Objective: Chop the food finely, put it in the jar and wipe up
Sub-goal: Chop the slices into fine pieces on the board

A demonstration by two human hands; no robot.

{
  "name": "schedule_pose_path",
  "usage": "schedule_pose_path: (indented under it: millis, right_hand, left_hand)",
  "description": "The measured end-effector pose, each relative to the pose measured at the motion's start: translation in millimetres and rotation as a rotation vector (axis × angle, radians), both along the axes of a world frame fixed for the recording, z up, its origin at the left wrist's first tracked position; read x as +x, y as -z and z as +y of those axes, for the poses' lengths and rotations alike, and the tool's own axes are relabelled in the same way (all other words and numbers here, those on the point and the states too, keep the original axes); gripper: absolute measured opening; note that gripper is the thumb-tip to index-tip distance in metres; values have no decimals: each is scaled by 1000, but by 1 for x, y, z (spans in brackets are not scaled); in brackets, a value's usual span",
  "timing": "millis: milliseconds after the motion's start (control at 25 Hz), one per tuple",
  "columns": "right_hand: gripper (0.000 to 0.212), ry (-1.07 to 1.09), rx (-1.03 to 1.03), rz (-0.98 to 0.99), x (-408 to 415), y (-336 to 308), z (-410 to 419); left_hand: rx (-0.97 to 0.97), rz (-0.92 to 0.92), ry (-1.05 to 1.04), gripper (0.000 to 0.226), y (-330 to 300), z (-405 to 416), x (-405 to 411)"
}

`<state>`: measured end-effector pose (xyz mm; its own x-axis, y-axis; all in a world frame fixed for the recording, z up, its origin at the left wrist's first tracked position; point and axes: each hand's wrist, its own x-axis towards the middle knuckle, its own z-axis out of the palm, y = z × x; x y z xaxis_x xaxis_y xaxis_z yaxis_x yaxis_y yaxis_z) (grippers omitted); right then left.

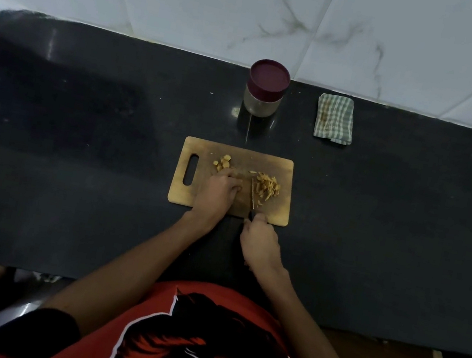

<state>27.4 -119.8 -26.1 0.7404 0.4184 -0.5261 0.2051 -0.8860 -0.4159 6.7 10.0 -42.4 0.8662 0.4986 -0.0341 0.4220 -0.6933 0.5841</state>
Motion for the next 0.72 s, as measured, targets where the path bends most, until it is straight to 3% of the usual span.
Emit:
schedule_pose_path:
  millis: [720]
  right_hand:
    - [24,-35,57,58,13,-2,25]
  left_hand:
    - [11,-50,43,25,2,1,-3]
